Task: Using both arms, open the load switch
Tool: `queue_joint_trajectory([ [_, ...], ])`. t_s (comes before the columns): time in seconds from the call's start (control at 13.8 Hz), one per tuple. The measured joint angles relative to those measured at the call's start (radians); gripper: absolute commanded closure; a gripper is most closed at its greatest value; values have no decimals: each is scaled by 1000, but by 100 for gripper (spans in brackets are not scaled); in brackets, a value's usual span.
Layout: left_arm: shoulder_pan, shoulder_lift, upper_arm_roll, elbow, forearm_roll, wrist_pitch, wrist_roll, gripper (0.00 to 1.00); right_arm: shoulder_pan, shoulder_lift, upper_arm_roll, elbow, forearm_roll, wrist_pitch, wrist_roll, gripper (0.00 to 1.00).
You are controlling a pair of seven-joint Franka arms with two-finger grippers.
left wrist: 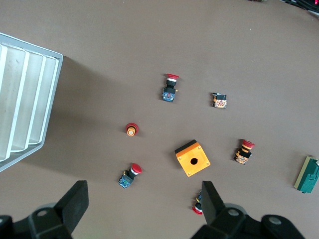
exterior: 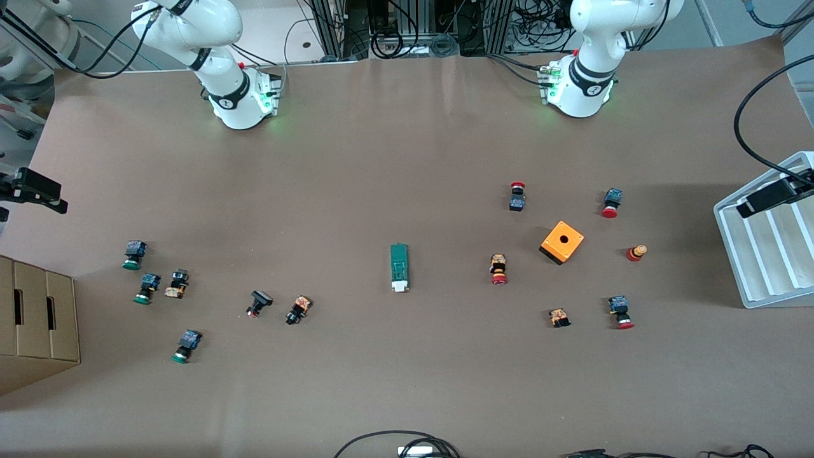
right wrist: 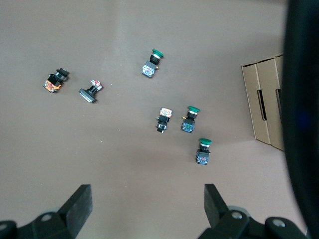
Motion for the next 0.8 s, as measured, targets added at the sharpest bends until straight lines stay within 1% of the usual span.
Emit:
queue_joint_trajectory([
  [0.8,2,0,4,0,0,0,0,0,3,0,3,-7,0,26,-2,0],
])
